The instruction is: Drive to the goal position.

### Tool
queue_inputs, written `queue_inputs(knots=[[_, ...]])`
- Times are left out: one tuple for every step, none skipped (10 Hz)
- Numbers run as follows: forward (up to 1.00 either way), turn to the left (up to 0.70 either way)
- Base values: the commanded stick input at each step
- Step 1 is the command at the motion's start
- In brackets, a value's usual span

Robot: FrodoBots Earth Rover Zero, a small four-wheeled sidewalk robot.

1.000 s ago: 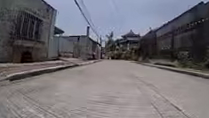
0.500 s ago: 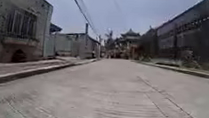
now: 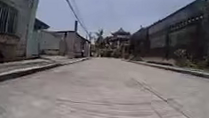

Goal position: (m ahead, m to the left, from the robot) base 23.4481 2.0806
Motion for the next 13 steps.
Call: queue_inputs(knots=[[1.0, -0.08], [1.0, -0.07], [1.0, 0.0], [1.0, 0.0], [1.0, 0.0], [1.0, 0.0], [1.0, 0.0], [1.0, 0.0], [1.0, -0.03], [1.0, -0.23], [1.0, -0.35], [1.0, -0.07], [1.0, 0.0]])
